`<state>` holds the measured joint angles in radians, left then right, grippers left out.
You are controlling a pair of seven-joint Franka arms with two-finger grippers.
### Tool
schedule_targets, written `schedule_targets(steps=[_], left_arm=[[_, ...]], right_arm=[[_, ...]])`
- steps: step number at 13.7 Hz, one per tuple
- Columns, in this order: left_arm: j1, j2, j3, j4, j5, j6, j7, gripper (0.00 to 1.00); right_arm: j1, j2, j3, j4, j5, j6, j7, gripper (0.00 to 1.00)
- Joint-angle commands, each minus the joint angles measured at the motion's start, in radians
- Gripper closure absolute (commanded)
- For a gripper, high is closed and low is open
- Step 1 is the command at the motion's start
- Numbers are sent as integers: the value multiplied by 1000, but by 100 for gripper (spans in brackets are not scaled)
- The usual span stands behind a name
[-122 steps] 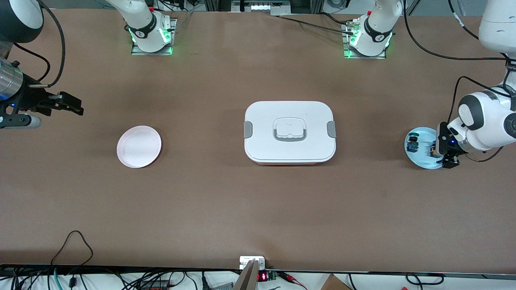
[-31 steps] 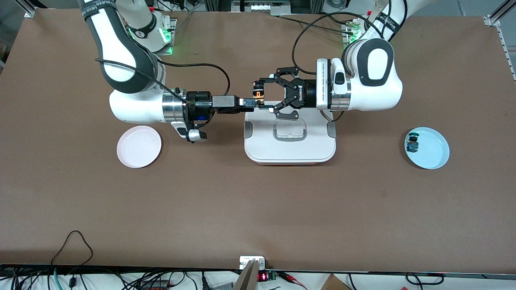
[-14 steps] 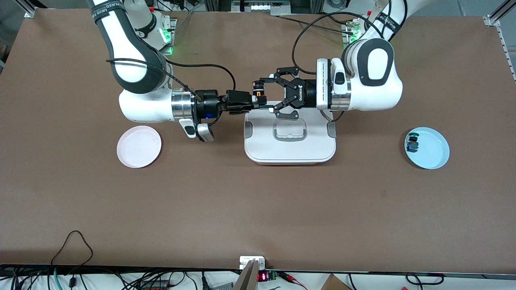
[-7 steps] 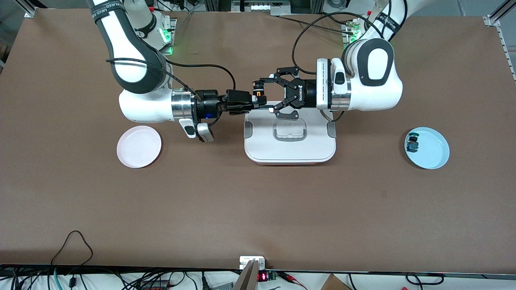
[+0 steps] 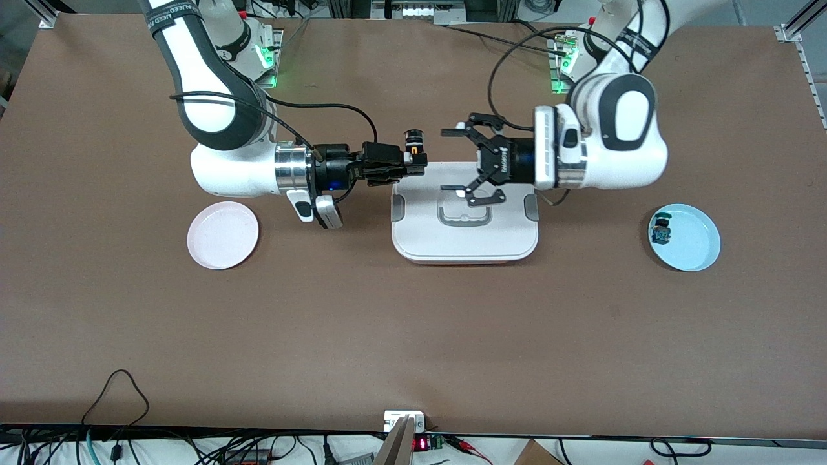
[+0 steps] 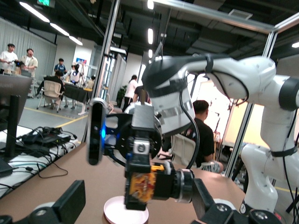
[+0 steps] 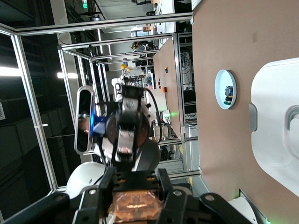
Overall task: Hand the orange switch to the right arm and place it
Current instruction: 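Open the left gripper and withdraw it from the orange switch, then move the orange switch with the right gripper over the white plate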
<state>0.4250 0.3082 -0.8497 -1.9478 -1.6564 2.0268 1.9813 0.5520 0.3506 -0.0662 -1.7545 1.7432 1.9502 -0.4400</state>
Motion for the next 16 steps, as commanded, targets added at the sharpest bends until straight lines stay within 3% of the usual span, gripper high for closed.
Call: schedule_targets(steps=[1, 5, 8, 14, 16], left_arm=[[121, 41, -8, -16, 70, -138, 24, 0], [321, 57, -6, 13, 364, -262, -28, 0], [450, 57, -6, 117, 649, -406, -227, 0], [648, 43, -6, 216, 1032, -591, -361, 0], [666, 28, -6, 312, 1212, -606, -436, 0]], right_arm=[[0, -10, -4, -8, 15, -5, -20, 100], [-15, -15, -4, -11, 13, -5, -20, 100], [-36, -27, -4, -23, 13, -8, -20, 100], [-135, -61, -6, -69, 2, -71, -14, 100], [-178, -62, -9, -80, -45, -109, -19, 100]])
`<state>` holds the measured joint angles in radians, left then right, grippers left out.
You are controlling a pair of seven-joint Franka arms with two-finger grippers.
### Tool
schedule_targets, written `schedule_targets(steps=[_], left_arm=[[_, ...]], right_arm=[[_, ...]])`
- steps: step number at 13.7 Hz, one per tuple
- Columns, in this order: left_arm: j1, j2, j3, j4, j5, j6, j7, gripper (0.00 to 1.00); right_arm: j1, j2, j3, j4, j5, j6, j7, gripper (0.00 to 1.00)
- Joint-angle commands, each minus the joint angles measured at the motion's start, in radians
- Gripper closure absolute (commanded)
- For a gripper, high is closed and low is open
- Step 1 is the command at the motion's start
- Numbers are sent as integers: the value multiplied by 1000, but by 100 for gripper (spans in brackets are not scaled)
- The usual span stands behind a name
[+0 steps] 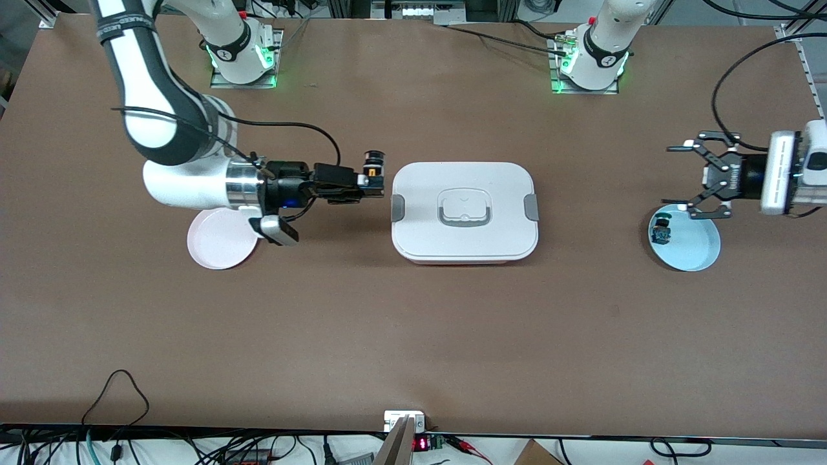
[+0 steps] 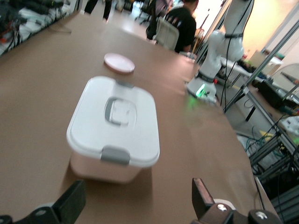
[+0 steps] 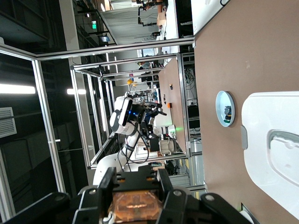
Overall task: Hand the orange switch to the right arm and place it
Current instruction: 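Move the orange switch with the right gripper over the white plate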
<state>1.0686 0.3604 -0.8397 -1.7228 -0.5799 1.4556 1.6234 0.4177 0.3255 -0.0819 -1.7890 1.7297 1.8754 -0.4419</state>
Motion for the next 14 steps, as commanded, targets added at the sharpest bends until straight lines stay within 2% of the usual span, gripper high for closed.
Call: schedule_targets(steps=[1, 4, 7, 9, 10, 11, 13, 14], left_arm=[[21, -24, -21, 139, 225, -49, -109, 0], [7, -27, -35, 238, 377, -66, -167, 0], [-83, -28, -33, 302, 481, -51, -198, 0], [-163, -50, 6, 307, 494, -41, -201, 0], [-232, -85, 66, 307, 494, -41, -204, 0], [-325, -115, 173, 307, 486, -31, -204, 0], [-503, -158, 359, 295, 465, 87, -203, 0], [-548, -187, 414, 269, 456, 145, -207, 0]], right_arm=[[-74, -36, 7, -44, -80, -45, -18, 100], [-157, -29, 7, -44, -171, -103, -18, 100], [-230, -36, 5, -41, -367, -175, -32, 100], [-267, -37, 4, -38, -465, -214, -49, 100], [-281, -37, 4, -35, -526, -222, -61, 100], [-281, -45, 4, -33, -600, -222, -69, 100], [-292, -69, 4, -30, -755, -222, -84, 100], [-296, -71, 4, -30, -824, -222, -122, 100]])
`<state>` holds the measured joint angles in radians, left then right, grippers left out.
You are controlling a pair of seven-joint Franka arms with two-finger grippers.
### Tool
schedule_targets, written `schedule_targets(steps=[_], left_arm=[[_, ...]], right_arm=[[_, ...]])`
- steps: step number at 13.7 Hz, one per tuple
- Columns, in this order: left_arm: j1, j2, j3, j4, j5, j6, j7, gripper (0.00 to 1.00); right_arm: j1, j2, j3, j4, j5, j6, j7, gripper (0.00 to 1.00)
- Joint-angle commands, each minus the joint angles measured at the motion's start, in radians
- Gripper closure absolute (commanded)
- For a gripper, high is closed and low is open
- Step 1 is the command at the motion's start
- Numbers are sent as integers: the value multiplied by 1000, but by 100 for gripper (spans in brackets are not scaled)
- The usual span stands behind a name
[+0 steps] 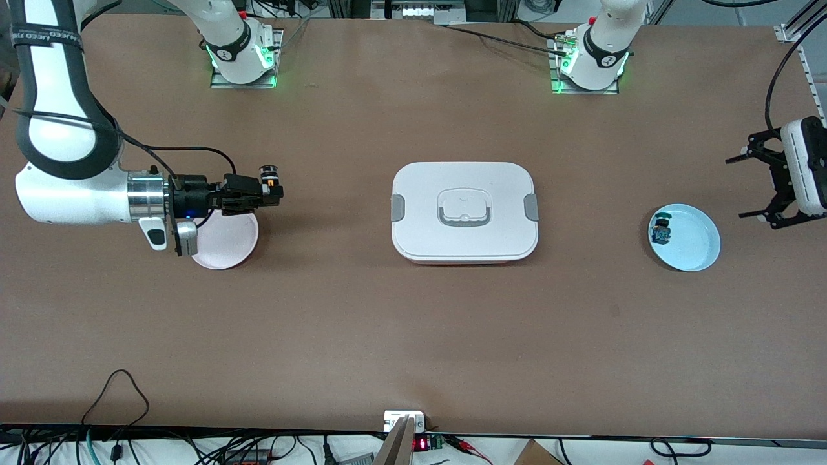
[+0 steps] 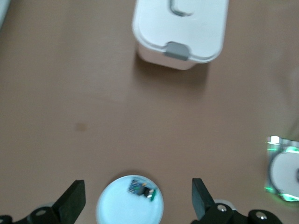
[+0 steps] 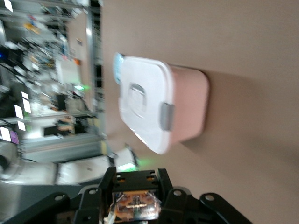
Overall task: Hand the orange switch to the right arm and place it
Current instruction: 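Move the orange switch with the right gripper over the white plate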
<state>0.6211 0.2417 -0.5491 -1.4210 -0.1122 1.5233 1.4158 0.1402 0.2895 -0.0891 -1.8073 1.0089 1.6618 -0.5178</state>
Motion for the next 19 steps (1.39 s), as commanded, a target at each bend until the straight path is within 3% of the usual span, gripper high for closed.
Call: schedule_targets(steps=[1, 7, 10, 14, 19], left_arm=[[-151, -108, 161, -77, -11, 125, -26, 0], [-418, -202, 398, -162, -1, 190, -381, 0], [-561, -235, 527, -173, 47, 331, -402, 0], [-638, -237, 603, -170, 71, 301, -490, 0], [-626, -228, 600, -136, 74, 138, -1021, 0]], right_arm=[[-19, -36, 11, -11, -171, -7, -89, 100], [-19, -35, 11, -12, -591, 84, -375, 100], [-13, -30, 11, -24, -800, 171, -477, 100], [-13, -24, 11, -104, -937, 373, -629, 100], [-10, -24, 12, -227, -943, 585, -801, 100]])
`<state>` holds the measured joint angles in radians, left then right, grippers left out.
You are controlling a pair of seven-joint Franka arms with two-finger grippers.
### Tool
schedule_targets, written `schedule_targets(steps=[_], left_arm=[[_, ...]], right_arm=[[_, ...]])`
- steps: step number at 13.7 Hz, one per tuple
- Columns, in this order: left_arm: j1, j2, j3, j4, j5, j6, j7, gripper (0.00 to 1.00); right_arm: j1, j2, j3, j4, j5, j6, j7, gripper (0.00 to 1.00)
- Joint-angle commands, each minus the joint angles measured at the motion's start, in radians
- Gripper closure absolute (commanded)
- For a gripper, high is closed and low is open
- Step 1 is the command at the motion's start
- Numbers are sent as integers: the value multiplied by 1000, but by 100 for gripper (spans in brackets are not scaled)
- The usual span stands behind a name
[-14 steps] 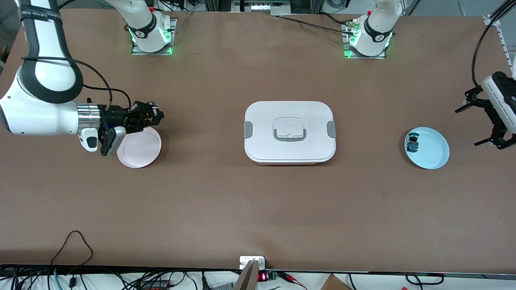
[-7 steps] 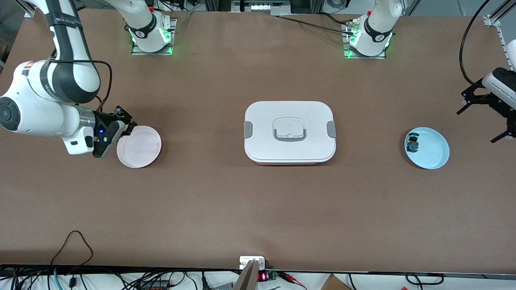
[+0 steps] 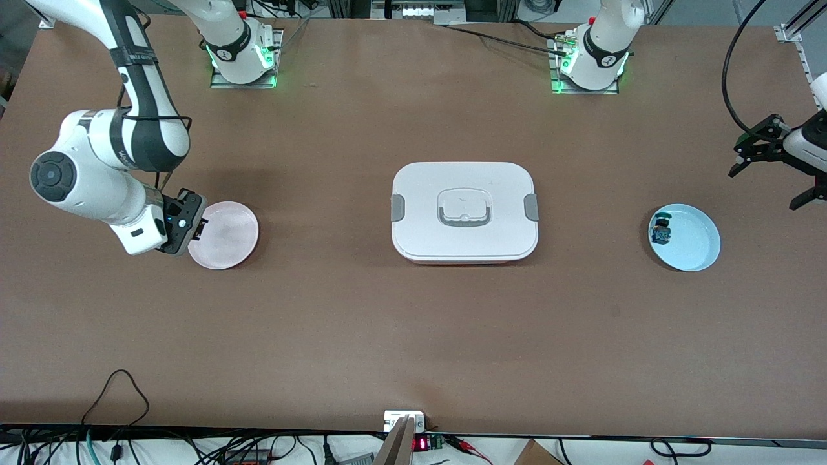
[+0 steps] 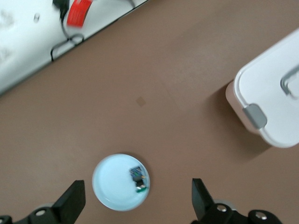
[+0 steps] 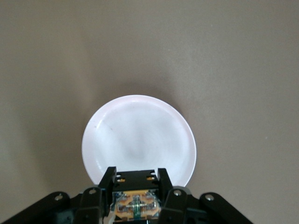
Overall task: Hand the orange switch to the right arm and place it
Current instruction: 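Move the orange switch with the right gripper over the white plate, then lower the orange switch onto the white plate with the right gripper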
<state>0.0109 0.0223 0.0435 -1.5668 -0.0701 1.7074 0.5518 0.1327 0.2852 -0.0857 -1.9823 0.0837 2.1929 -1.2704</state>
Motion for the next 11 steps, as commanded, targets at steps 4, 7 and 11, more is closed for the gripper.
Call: schedule_targets(steps=[4, 7, 11], left_arm=[[-15, -21, -5, -21, 33, -115, -326, 0], [-15, -22, -14, -27, 35, -144, -432, 0], [-12, -11, -7, -19, 76, -115, -440, 0]], right_arm=[[22, -18, 9, -95, -114, 140, -78, 100], [24, -15, 9, -128, -116, 171, -83, 100], [24, 12, 11, -191, -116, 275, -132, 100]])
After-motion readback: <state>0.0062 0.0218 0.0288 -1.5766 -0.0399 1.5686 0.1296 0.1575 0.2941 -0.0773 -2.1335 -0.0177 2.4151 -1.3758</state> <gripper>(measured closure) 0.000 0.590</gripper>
